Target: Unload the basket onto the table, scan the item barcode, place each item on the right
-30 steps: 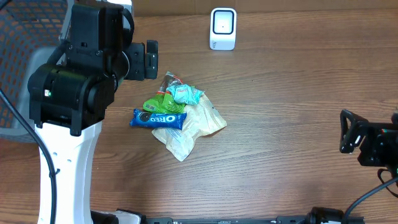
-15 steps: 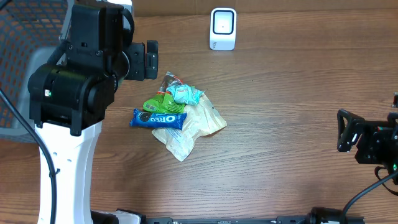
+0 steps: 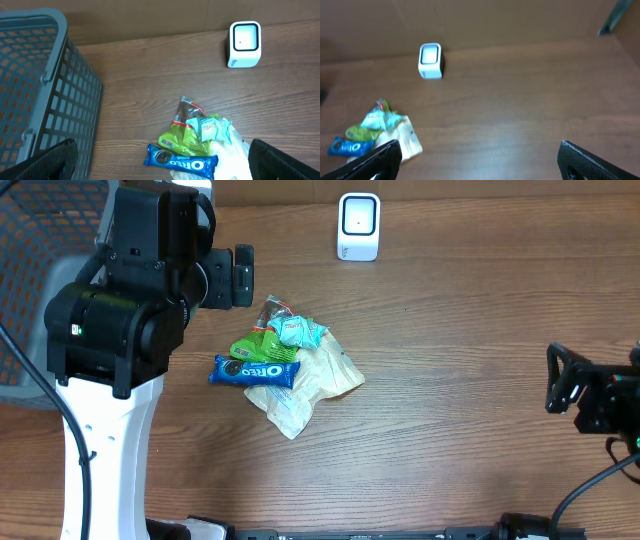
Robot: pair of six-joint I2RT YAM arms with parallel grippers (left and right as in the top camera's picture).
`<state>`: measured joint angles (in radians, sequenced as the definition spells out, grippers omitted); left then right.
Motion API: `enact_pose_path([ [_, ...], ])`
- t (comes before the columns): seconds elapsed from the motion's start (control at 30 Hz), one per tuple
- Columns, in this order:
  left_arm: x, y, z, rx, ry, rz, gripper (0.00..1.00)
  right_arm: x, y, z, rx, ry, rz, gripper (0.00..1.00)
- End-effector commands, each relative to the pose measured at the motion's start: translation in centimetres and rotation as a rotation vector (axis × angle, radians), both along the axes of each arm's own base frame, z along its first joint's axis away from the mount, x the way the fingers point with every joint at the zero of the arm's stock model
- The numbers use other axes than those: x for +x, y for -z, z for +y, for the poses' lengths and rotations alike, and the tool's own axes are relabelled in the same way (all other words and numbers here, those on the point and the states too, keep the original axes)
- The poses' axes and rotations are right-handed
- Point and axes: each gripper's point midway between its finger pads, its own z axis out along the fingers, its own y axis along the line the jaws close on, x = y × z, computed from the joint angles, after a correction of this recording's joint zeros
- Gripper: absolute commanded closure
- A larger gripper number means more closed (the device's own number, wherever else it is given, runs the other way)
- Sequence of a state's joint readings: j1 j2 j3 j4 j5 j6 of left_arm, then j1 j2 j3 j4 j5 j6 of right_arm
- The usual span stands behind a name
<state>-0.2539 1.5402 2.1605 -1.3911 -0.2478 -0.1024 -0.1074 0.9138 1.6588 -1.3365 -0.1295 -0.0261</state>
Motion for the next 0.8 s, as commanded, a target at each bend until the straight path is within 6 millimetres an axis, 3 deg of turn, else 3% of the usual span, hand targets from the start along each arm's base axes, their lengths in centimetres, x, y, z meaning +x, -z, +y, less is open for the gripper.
enact_pose_path([
  [0.0,0.2,-0.1,0.4,0.01,-0.014,-0.004,0.0,0.5,-0.8,1.0,0.018,-0.055,-0.042,0.0],
  [0.17,0.2,-0.1,0.4,0.01,-0.015,-0.005,0.0,0.9,-2.3,2.7,0.06,-0.148,-0.104,0.0],
  [0.33,0.9,-0.8,-0.3,-0.024,0.004,-0.045,0.0,1.6,-2.1,3.6,0.1,-0.193,-0.086,0.0],
  [0.47,1.0,-1.0,-1.5,-0.072,0.054,-0.049,0.0,3.7,0.0,3.6,0.169,-0.176,0.02,0.0],
  [0.57,1.0,-1.0,-2.5,-0.108,0.094,-0.047,0.0,6.0,1.7,4.8,0.236,-0.245,0.105,0.0],
  [0.67,1.0,-1.0,-2.8,-0.121,0.109,-0.043,0.0,8.4,3.5,6.2,0.32,-0.322,0.185,0.0],
  [0.77,0.9,-0.5,-2.8,-0.119,0.107,-0.024,0.01,11.0,5.9,6.4,0.384,-0.312,0.278,0.01],
])
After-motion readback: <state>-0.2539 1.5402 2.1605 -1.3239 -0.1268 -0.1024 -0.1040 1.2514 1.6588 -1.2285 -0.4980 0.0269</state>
